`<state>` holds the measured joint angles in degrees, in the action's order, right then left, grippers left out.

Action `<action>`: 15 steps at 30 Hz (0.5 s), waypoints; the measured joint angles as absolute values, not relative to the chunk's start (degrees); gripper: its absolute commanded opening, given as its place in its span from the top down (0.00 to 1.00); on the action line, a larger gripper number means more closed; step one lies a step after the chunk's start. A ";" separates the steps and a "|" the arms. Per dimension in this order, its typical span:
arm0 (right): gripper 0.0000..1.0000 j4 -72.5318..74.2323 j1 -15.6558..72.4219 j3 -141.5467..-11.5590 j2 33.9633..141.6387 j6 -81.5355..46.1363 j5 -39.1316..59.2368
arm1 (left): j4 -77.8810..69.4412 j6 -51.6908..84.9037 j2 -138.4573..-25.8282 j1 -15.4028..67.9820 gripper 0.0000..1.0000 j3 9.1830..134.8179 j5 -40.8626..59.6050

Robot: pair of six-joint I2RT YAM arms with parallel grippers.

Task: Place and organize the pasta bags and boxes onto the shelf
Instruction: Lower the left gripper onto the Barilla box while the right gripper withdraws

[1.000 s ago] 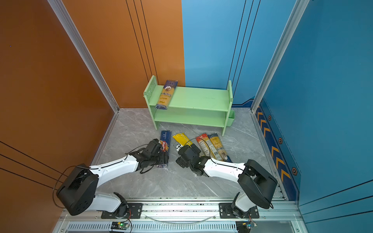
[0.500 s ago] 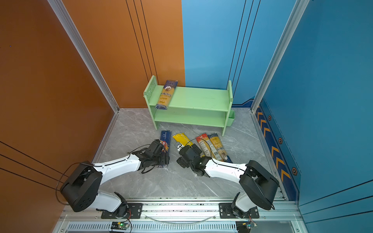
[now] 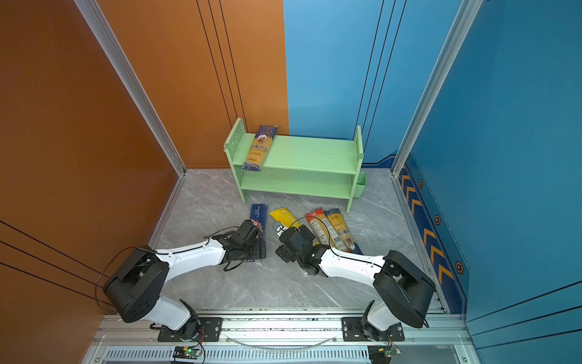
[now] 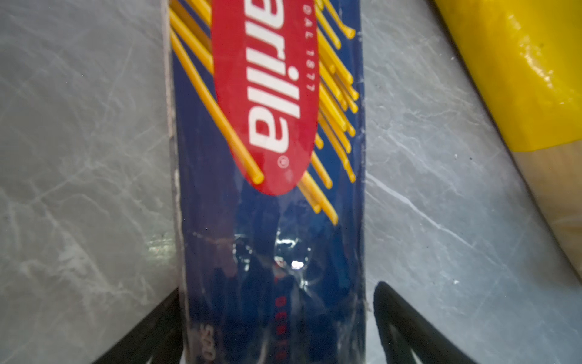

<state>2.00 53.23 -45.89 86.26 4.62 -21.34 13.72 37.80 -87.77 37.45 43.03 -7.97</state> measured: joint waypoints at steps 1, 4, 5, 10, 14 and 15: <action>0.00 2.00 53.23 -45.89 86.26 4.62 -21.34 | 14.02 37.78 -87.88 37.60 0.09 43.18 -8.29; 0.00 2.00 53.23 -45.89 86.26 4.60 -21.34 | 15.38 37.63 -88.16 38.11 0.08 43.75 -9.63; 0.00 2.00 53.23 -45.89 86.26 4.60 -21.34 | 15.99 37.52 -88.27 38.37 0.08 44.01 -10.31; 0.00 2.00 53.23 -45.89 86.26 4.60 -21.34 | 17.45 37.28 -88.84 38.72 0.07 44.84 -11.99; 0.00 2.00 53.23 -45.89 86.26 4.60 -21.34 | 17.87 37.10 -89.47 38.72 0.06 44.88 -12.82; 0.00 2.00 53.23 -45.89 86.26 4.60 -21.34 | 17.87 37.10 -89.71 38.72 0.06 44.93 -12.88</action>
